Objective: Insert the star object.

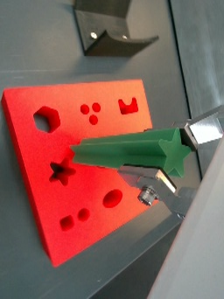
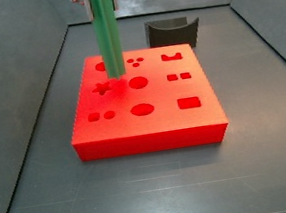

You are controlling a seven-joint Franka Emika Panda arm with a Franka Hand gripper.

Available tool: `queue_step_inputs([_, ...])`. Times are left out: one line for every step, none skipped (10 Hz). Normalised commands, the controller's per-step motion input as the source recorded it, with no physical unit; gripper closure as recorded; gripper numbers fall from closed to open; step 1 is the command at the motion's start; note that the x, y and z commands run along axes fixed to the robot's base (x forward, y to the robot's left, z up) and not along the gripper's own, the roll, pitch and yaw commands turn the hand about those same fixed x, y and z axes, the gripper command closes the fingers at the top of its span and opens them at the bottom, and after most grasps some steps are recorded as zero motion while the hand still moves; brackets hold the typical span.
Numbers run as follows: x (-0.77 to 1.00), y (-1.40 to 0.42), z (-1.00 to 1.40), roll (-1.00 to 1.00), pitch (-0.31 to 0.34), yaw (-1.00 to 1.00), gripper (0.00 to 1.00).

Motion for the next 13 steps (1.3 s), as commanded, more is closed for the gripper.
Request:
queue_step_inputs([-0.22,-0.09,0.01,-0.18,-0.150,0.21,1.00])
queue_step_inputs([-0.67,0.00,0.00,-0.26,-0.293,-0.23,1.00])
queue_step_inputs([-0.45,0.02,0.07,-0.29,-0.254,-0.09,1.00])
queue_step_inputs([-0.36,0.00,0.13,-0.28,-0.266,-0.03,1.00])
queue_step_inputs([-0.35,-0.15,0.01,-0.20,-0.269,-0.08,1.00])
queue_step_inputs([-0.37,-0.16,0.00,-0.13,-0.253,-0.24,1.00])
queue_step_inputs([-0.41,-0.19,-0.05,-0.14,-0.271,-0.32,1.00])
queue_step_inputs([-0.29,-0.20,-0.07,-0.10,-0.254,-0.32,1.00])
queue_step_inputs([-0.01,-0.09,-0.08,0.00,-0.156,-0.27,1.00])
queue_step_inputs([0.09,0.00,-0.05,0.04,-0.036,-0.25,1.00])
queue_step_inputs([0.05,0.02,-0.17,0.05,-0.024,-0.30,1.00])
queue_step_inputs([0.05,0.14,-0.22,0.08,0.000,-0.31,1.00])
queue_step_inputs([0.00,0.24,-0.21,0.05,0.000,-0.23,1.00])
